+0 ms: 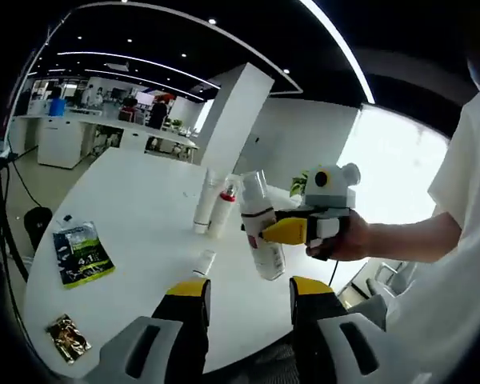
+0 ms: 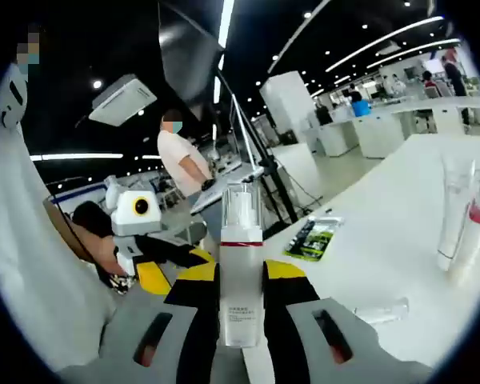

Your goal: Arrange the skincare products in the storage area until every visible bottle or jar stands upright without overlapping.

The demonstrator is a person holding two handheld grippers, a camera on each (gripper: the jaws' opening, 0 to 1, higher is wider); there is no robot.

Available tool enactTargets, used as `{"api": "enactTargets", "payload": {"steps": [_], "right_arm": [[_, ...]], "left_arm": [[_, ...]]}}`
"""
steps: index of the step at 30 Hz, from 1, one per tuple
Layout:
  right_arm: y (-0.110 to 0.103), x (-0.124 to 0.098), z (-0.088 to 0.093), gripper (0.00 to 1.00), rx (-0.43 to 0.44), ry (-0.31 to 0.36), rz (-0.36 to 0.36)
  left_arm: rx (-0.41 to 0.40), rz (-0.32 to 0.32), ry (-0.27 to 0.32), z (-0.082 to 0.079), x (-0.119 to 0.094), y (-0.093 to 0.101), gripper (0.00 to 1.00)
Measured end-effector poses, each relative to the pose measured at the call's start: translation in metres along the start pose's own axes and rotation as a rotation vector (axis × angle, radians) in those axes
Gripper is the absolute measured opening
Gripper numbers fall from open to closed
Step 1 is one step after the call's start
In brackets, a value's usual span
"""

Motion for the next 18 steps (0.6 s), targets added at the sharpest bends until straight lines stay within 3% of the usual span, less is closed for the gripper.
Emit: {"api": "enactTargets", "payload": {"steps": [4, 9, 12, 18], "right_arm": [[-0.010, 0.007, 0.010, 0.18, 0.039, 0.014, -0.031], [-0.025, 0.019, 0.019, 0.18, 0.102, 0.034, -0.102], [-0.025, 0.024, 0.021, 0.18, 0.096, 0.016, -0.106], [-0.031, 0.027, 0.021, 0.18, 0.109, 0.013, -0.154]], "left_arm": [[-0.007, 0.045, 0.005, 0.002, 0.004, 0.009, 0.45], [0.020, 0.070, -0.057, 0.010, 0.005, 0.012, 0.45], [0.037, 0.084, -0.090, 0.013, 0.008, 0.015, 0.44], [0.023, 0.101, -0.091, 0.013, 0.010, 0.017, 0.42]]}}
Point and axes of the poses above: the point that each gripper's makers call its tool centre point, and the gripper's own axes: x roughly forward along the fingers, y roughly to its right, z roughly out of its underside, the point moved 7 cm from there along -x, roughly backward along the fingers, and after that the axes turned 7 degrees about -y, right-handed, at the moved point
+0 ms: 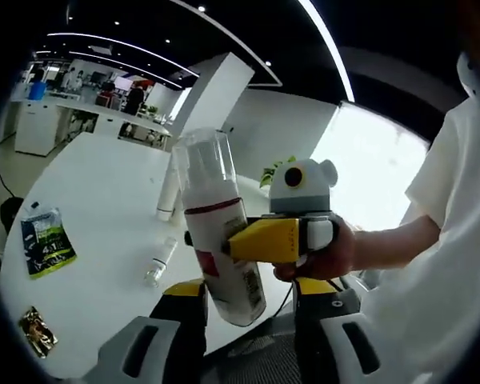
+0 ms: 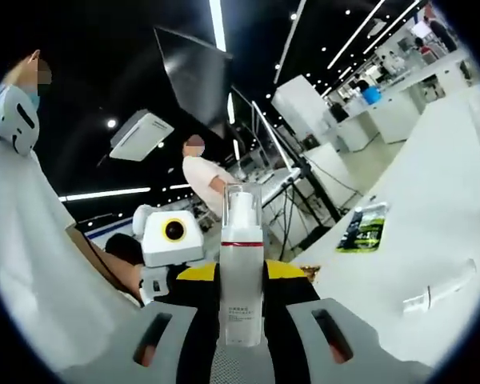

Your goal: Arrange the skincare products in the storage area until every visible bottle or jar stands upright without overlapping.

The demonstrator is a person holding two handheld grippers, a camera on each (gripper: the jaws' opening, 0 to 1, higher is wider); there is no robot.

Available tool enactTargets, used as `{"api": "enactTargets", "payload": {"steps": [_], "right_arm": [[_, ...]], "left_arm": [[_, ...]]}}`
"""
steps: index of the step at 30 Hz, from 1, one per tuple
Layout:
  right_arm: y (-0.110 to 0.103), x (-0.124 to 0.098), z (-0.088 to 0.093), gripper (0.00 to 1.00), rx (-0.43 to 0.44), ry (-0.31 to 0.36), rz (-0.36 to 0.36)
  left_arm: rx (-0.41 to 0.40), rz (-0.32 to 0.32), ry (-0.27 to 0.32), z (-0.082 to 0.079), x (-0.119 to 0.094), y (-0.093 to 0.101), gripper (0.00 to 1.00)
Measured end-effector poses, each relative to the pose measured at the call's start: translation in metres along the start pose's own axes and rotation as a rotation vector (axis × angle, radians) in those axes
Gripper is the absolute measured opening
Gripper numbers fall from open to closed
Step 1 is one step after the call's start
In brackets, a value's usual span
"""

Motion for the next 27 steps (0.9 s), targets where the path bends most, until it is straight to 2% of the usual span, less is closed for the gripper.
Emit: {"api": "enactTargets", "payload": {"steps": [3, 9, 20, 23, 25, 27], "right_arm": [[0.001, 0.001, 0.001, 0.18, 0.023, 0.002, -0.016], [0.002, 0.003, -0.007, 0.18, 0.069, 0.020, -0.055], [0.002, 0.008, -0.014, 0.18, 0.090, 0.028, -0.104], [0.002, 0.009, -0.013, 0.18, 0.099, 0.030, -0.111], [0.001, 0.010, -0.013, 0.18, 0.104, 0.032, -0.115], [-0.001, 0.012, -0.013, 0.18, 0.100, 0.028, -0.120]], "left_arm": [[-0.014, -0.003, -0.007, 0.001, -0.002, -0.002, 0.39], [-0.038, -0.022, 0.042, -0.003, -0.007, -0.006, 0.29], [-0.098, -0.029, 0.095, -0.007, -0.009, -0.012, 0.36], [-0.085, -0.020, 0.075, -0.005, -0.009, -0.011, 0.36], [-0.053, -0.022, 0.017, 0.000, -0.005, -0.010, 0.36], [-0.036, -0.020, -0.007, 0.002, -0.002, -0.007, 0.36]]}}
Point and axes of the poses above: the point that each gripper's makers call its tool centre point, and the gripper's own axes: x roughly forward along the fingers, y roughly to its right, z roughly out of its underside, the point moved 7 cm from there along -x, roughly backward along the fingers, and after that the axes turned 7 degrees about -y, right-handed, at the moved point
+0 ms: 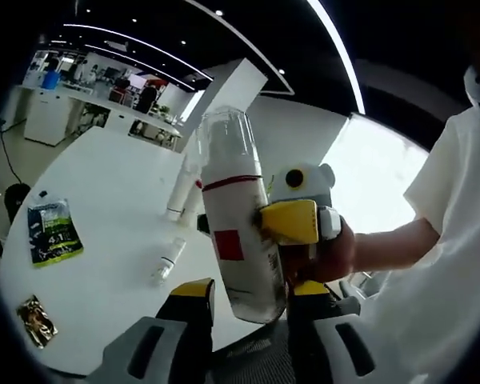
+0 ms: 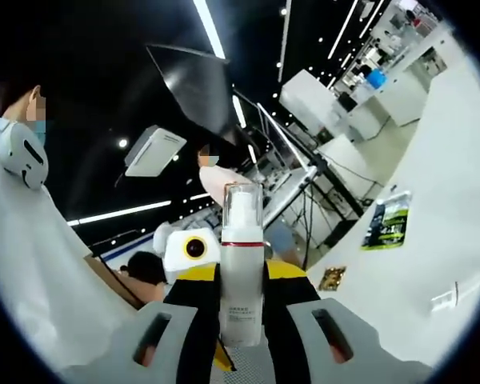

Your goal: Arrange the skincare products in the storage area until every visible bottle or jar stands upright without overlapping.

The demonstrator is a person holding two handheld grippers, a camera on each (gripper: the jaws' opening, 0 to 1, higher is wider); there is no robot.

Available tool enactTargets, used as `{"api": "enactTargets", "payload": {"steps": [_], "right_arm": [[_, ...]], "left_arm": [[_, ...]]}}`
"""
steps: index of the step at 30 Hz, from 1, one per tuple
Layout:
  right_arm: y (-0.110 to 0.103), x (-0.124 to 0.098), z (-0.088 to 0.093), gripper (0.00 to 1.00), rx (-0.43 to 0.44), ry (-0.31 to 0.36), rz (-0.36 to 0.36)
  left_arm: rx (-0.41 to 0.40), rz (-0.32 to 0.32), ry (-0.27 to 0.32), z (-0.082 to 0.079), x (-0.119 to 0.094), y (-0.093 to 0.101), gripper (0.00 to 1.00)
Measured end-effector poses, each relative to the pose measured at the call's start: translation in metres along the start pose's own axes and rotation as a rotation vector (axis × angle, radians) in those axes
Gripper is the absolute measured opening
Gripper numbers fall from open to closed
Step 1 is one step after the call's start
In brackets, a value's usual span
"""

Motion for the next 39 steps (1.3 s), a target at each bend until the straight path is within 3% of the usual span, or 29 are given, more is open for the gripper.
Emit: {"api": "enactTargets", "payload": {"steps": [14, 39], "right_arm": [[-0.0092, 0.0106, 0.0061, 0.18, -0.010, -0.025, -0.031], [-0.0102, 0.0052, 0.0034, 0.19, -0.043, -0.024, -0.048]], "left_arm": [[-0.012, 0.045, 0.012, -0.0002, -0.0026, 0.0046, 0.31], [-0.078, 0.077, 0.006, -0.0001, -0.0051, 0.0052, 0.27]]}}
Point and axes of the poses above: the point that each gripper's makers call its tool centre point, and the gripper's own axes: x roughly forward along the fingers, y roughly to its right, z roughly out of its underside, the point moved 7 cm from there along -x, roughly backward along the fingers, and after that the axes turned 7 degrees about -y, right-handed, at the moved point
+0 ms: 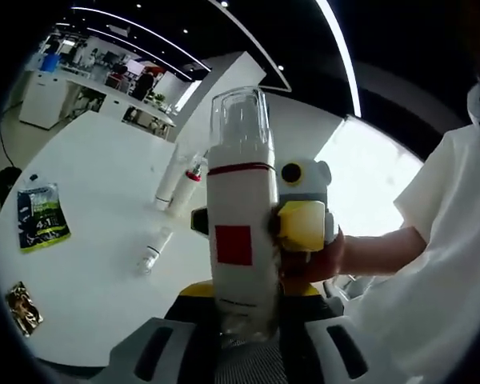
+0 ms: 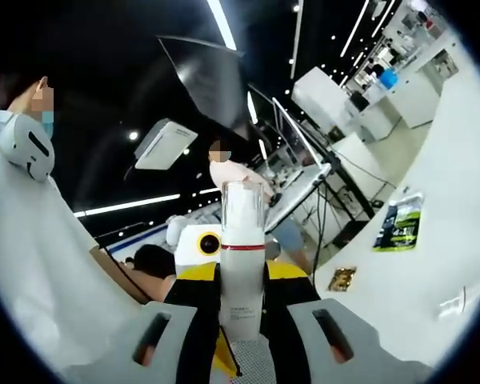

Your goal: Arrange the skincare products in the storage area until every visible bottle or jar stands upright without overlapping.

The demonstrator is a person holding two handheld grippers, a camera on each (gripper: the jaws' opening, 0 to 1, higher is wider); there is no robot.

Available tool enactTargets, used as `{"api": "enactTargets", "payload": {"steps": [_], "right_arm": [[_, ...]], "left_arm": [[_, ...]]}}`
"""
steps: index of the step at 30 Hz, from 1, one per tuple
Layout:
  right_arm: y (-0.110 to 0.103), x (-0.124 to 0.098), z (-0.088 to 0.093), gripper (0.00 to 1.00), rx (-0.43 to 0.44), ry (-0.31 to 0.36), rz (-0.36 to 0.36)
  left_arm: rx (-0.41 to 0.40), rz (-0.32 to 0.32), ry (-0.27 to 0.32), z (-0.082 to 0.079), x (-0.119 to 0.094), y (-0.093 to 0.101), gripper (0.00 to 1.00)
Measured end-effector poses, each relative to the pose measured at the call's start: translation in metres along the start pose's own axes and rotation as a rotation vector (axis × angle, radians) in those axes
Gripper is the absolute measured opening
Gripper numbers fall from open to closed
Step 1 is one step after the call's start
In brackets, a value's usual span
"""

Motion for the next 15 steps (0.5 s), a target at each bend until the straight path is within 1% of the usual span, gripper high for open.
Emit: {"api": "enactTargets", "payload": {"steps": [5, 9, 15], "right_arm": [[-0.0009, -0.0001, 0.0006, 0.19, -0.019, -0.012, 0.006], [-0.0033, -0.0007, -0.0005, 0.19, -0.048, -0.021, -0.002], [-0.0041, 0.0003, -0.0024, 0.19, -0.082, -0.046, 0.002]], "left_arm": [[0.007, -0.009, -0.016, 0.0011, 0.0005, -0.0006, 0.27], [0.020, -0.010, -0.013, 0.0010, 0.0000, 0.0007, 0.26], [0.016, -0.018, -0.011, 0.0007, 0.0004, -0.0003, 0.26]]}}
Point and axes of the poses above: the point that each gripper's makers call its tool centre point, and the gripper's own axes: x roughly forward along the fingers, y roughly to its right, z roughly out of its underside, the point moved 7 cm from there along -x, roughly backward along the fingers, and after that the axes turned 7 degrees about -y, right-handed, at the moved point
